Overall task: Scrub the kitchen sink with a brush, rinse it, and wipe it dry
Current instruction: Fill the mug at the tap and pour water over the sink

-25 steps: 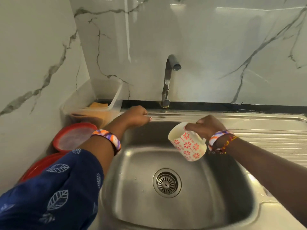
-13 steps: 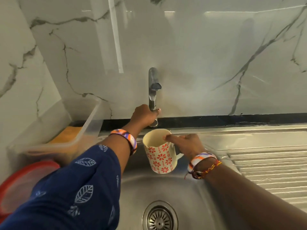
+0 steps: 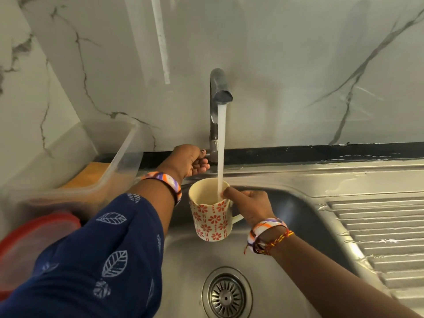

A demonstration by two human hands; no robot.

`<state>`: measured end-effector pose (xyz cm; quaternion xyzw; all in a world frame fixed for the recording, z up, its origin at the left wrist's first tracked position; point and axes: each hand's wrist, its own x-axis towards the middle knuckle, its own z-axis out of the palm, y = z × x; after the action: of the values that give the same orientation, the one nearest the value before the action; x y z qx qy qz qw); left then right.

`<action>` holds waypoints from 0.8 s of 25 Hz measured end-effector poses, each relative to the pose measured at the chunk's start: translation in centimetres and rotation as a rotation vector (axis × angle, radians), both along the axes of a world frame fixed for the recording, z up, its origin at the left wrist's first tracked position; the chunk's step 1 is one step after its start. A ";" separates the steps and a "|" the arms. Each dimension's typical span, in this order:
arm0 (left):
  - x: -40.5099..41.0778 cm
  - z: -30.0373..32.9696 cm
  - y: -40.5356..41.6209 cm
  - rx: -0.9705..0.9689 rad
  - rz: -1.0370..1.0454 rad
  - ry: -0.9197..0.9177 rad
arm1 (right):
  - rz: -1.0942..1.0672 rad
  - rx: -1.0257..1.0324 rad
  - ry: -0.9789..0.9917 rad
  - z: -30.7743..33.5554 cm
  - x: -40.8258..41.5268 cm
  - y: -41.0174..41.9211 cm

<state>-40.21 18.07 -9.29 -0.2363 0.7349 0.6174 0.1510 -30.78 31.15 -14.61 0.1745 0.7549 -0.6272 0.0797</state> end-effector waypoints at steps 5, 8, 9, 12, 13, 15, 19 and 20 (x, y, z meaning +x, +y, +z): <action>0.2 -0.5 -0.5 0.017 0.014 0.002 | -0.046 -0.061 -0.014 -0.2 0.3 0.0; 0.2 -0.7 -0.4 0.012 0.024 0.017 | -0.056 -0.115 -0.029 -0.3 0.6 0.1; 0.3 -0.7 -0.3 0.010 0.026 0.020 | -0.057 -0.118 -0.031 -0.3 0.7 0.1; 0.3 -0.8 -0.2 0.001 0.032 0.029 | -0.060 -0.114 -0.036 -0.5 0.8 0.0; 0.4 -0.8 -0.2 -0.005 0.036 0.032 | -0.060 -0.116 -0.037 -0.5 0.8 0.0; 0.4 -0.8 -0.1 -0.015 0.041 0.036 | -0.057 -0.124 -0.037 -0.6 0.8 -0.1; 0.3 -0.9 0.0 -0.032 0.045 0.041 | -0.048 -0.125 -0.038 -0.6 0.8 -0.3; 0.3 -0.9 0.0 -0.033 0.045 0.039 | -0.047 -0.122 -0.037 -0.6 0.8 -0.3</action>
<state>-39.91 18.08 -10.23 -0.2431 0.7423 0.6130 0.1190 -29.95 30.87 -15.24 0.1987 0.7091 -0.6706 0.0894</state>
